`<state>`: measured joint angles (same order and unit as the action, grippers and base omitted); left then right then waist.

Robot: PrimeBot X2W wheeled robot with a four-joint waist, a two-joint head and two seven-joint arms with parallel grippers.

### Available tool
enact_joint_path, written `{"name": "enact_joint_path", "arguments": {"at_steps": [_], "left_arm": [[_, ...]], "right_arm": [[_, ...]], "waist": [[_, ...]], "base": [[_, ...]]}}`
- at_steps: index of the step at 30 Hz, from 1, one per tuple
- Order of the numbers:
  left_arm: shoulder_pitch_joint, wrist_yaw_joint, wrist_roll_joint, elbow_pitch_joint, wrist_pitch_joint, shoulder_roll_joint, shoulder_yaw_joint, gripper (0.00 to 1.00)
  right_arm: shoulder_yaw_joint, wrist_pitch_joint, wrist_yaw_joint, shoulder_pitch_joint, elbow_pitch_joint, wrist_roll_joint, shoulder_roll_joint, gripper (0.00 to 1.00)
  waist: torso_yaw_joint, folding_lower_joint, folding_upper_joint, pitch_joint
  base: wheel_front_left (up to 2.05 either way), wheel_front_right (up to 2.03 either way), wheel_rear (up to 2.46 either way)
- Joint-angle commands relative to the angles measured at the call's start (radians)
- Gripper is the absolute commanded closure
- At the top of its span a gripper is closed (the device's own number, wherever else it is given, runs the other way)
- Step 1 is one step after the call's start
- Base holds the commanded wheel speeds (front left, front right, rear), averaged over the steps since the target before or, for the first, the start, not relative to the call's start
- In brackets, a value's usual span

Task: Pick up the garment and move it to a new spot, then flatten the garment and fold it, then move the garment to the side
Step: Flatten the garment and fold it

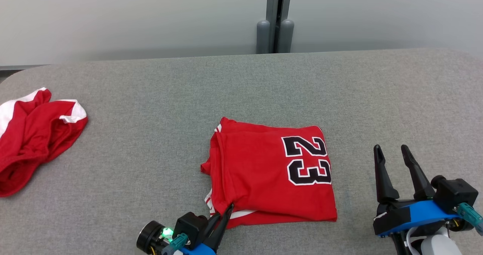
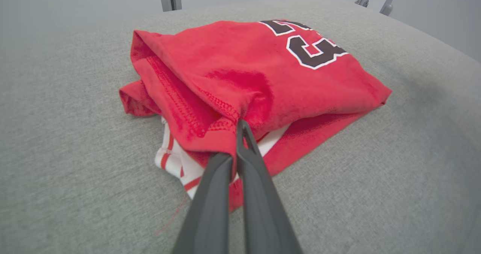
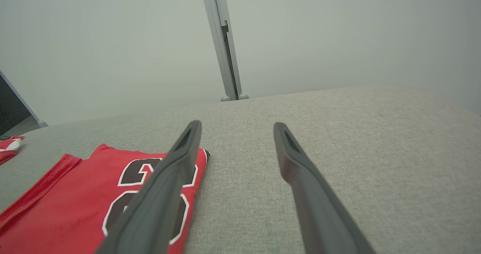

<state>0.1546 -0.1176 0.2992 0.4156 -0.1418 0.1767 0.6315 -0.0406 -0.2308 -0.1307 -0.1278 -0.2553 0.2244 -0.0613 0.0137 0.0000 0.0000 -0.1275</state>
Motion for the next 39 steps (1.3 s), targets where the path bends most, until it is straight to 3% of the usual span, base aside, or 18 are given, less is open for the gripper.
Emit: {"name": "enact_joint_path", "arguments": {"at_steps": [1,3,4,5,6,16,30,35,39], "left_arm": [[-0.012,0.009,0.012,-0.013,0.006,0.007,-0.002,1.0],[-0.021,0.016,0.017,-0.028,0.017,0.012,-0.005,1.0],[-0.024,0.02,0.019,-0.034,0.02,0.013,-0.008,0.73],[-0.027,0.024,0.023,-0.041,0.017,0.013,-0.012,0.16],[-0.028,0.029,0.03,-0.047,0.01,0.011,-0.018,0.0],[-0.028,0.088,0.038,-0.115,-0.082,0.026,-0.078,0.0],[-0.089,0.251,0.042,-0.243,-0.124,0.107,-0.355,0.0],[-0.129,0.269,0.015,-0.283,-0.124,0.115,-0.425,0.0],[-0.159,0.246,0.004,-0.292,-0.124,0.114,-0.461,0.0]], "right_arm": [[-0.004,-0.006,0.0,0.003,-0.004,0.004,-0.004,0.0],[-0.003,-0.006,0.0,0.005,-0.008,0.003,-0.004,0.0],[-0.002,-0.006,0.0,0.005,-0.011,0.004,-0.004,0.0],[-0.001,-0.006,0.0,0.007,-0.013,0.004,-0.003,0.0],[-0.001,-0.006,0.0,0.008,-0.015,0.004,-0.003,0.0],[-0.003,-0.006,0.0,0.005,-0.02,-0.002,-0.012,0.0],[-0.001,-0.009,0.0,0.028,-0.018,-0.006,-0.012,0.0],[-0.002,-0.007,0.0,0.037,-0.015,-0.004,-0.01,0.0],[-0.004,-0.002,0.0,0.051,-0.005,-0.007,-0.006,0.0]], "waist": [[-0.001,0.0,0.0,0.001],[0.0,0.0,0.0,0.003],[0.0,0.0,0.0,0.005],[0.0,0.0,0.0,0.006],[-0.001,0.0,0.0,0.008],[-0.009,0.0,0.0,0.038],[-0.028,0.0,0.0,0.077],[-0.032,0.0,0.0,0.089],[-0.033,0.0,0.0,0.102]], "base": [[0.0,0.0,0.0],[0.0,0.0,0.0],[0.0,0.0,0.0],[0.0,0.0,0.0],[0.0,0.0,0.0],[0.0,0.0,0.0],[0.0,0.0,0.0],[0.0,0.0,0.0],[0.0,0.0,0.0]]}}
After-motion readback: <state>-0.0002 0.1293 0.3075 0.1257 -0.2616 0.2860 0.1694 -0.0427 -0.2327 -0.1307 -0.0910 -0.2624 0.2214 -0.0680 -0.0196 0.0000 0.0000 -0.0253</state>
